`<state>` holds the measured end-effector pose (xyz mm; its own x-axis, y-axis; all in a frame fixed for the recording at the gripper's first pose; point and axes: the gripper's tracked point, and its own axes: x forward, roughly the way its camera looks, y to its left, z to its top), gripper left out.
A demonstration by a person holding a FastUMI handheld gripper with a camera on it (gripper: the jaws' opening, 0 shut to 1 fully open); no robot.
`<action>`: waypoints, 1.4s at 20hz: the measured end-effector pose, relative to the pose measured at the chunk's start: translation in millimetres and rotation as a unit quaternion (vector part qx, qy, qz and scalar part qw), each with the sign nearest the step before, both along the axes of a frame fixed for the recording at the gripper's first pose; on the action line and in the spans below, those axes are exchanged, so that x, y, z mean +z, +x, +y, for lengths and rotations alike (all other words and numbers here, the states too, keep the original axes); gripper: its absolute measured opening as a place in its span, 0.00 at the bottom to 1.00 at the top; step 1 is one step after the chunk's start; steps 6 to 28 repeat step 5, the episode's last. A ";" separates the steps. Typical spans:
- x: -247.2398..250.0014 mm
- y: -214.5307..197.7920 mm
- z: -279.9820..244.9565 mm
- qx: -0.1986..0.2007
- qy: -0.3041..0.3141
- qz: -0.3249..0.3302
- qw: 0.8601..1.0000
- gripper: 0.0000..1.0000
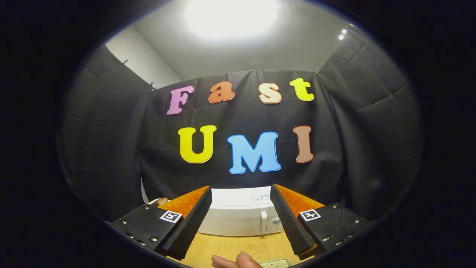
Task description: Open the microwave, put the food inside, and close the microwave door.
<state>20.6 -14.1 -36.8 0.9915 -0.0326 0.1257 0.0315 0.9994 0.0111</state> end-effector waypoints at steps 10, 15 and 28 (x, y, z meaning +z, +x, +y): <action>1.9 3.7 -4.1 -0.011 -0.028 0.000 1.000 0.99; 1.9 3.7 -4.1 -0.011 -0.028 0.000 1.000 0.99; 1.9 3.7 -4.1 -0.011 -0.028 0.000 1.000 0.99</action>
